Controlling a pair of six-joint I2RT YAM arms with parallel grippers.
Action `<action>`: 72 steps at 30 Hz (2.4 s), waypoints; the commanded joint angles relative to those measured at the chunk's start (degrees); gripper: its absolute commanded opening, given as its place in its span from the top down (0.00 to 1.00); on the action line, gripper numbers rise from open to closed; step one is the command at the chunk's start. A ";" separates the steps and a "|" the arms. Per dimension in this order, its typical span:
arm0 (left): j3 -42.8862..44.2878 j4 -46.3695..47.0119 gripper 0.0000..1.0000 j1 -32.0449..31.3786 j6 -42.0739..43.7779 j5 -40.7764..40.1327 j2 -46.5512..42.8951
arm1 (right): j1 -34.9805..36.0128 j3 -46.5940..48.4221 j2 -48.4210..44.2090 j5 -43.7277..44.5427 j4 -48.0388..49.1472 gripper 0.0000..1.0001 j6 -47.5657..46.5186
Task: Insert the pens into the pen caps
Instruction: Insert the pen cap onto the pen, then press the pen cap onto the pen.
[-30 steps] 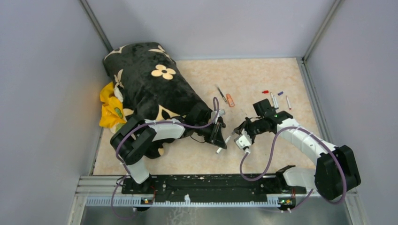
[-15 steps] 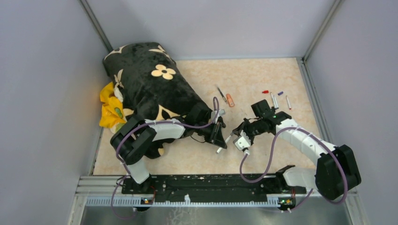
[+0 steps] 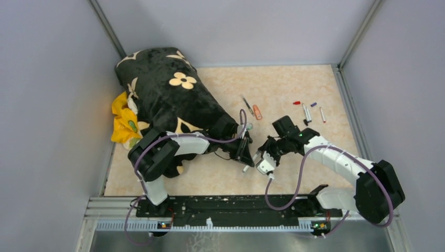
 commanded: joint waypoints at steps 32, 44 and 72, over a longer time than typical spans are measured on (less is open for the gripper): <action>0.00 21.58 1.00 -3.38 28.24 -11.68 1.32 | 11.57 20.11 0.51 17.07 -22.49 0.62 10.07; -5.73 30.15 1.00 -3.38 32.69 -13.67 -0.73 | 2.76 26.92 -4.63 10.28 -22.62 0.51 29.99; -14.52 56.85 1.00 -3.38 27.99 -8.12 -2.39 | -23.02 8.98 -3.23 -44.96 3.86 0.19 68.71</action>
